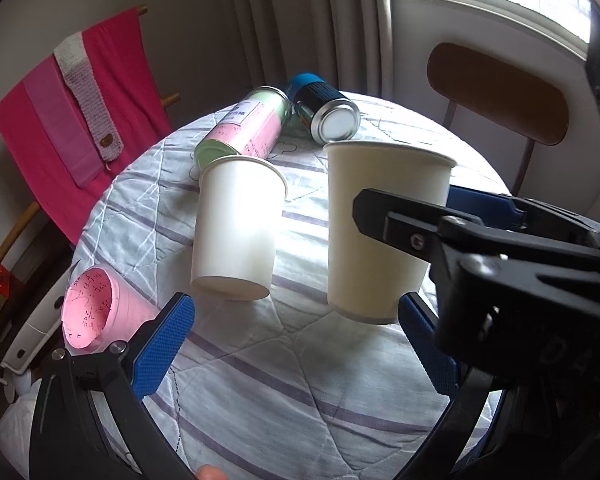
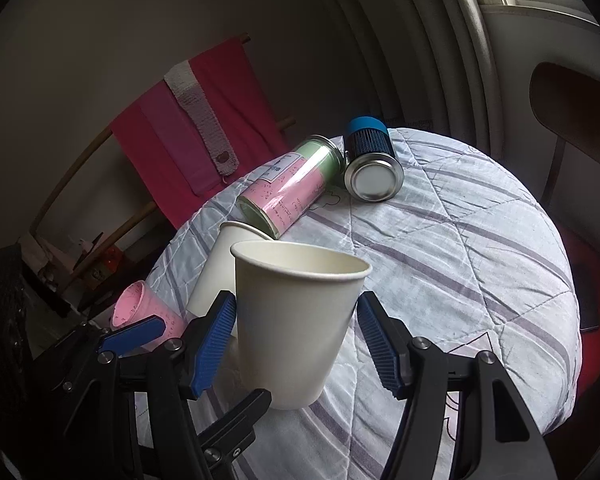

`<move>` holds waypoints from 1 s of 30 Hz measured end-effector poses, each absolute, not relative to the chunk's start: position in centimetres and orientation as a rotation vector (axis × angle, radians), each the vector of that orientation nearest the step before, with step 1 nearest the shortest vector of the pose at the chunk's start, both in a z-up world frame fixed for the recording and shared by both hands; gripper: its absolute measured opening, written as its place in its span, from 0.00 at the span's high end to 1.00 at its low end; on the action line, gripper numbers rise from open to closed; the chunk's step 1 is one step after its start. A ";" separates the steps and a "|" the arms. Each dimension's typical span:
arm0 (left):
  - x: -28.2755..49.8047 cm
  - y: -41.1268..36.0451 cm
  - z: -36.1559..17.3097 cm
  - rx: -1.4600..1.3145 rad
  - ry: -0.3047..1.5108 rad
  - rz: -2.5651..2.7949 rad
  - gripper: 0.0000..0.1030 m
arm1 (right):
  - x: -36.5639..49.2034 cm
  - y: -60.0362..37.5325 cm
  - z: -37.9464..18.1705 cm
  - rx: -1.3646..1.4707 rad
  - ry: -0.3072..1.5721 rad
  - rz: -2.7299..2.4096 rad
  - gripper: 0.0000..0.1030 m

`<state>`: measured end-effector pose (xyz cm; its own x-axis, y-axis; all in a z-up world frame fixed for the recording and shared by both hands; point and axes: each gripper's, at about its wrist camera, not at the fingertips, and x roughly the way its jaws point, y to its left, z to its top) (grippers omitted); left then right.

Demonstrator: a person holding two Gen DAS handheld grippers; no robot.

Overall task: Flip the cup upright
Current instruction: 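Rotate the white paper cup upright with the right gripper and lower it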

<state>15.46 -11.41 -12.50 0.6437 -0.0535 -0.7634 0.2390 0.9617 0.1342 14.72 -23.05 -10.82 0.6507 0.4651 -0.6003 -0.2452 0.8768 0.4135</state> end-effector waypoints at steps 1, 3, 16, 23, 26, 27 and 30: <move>15.5 -11.5 -12.6 0.237 0.859 -0.165 0.00 | 14.5 -22.9 -10.8 0.297 0.755 0.409 0.37; 15.5 -11.6 -12.8 0.251 0.860 -0.154 0.00 | 14.2 -22.6 -10.8 0.262 0.742 0.400 0.37; 13.8 -10.6 -12.4 0.275 0.823 -0.139 0.00 | 11.7 -20.3 -10.6 0.069 0.713 0.345 0.37; 12.6 -10.0 -12.0 0.271 0.804 -0.144 0.00 | 10.4 -19.9 -10.2 0.076 0.720 0.334 0.37; 12.1 -9.7 -11.8 0.273 0.790 -0.143 0.00 | 9.8 -19.6 -9.8 0.066 0.716 0.326 0.37; 11.9 -9.5 -11.7 0.273 0.786 -0.140 0.00 | 9.6 -19.4 -9.7 0.060 0.717 0.324 0.37; 11.3 -9.0 -11.4 0.260 0.777 -0.144 0.00 | 9.1 -19.0 -9.3 0.056 0.718 0.317 0.30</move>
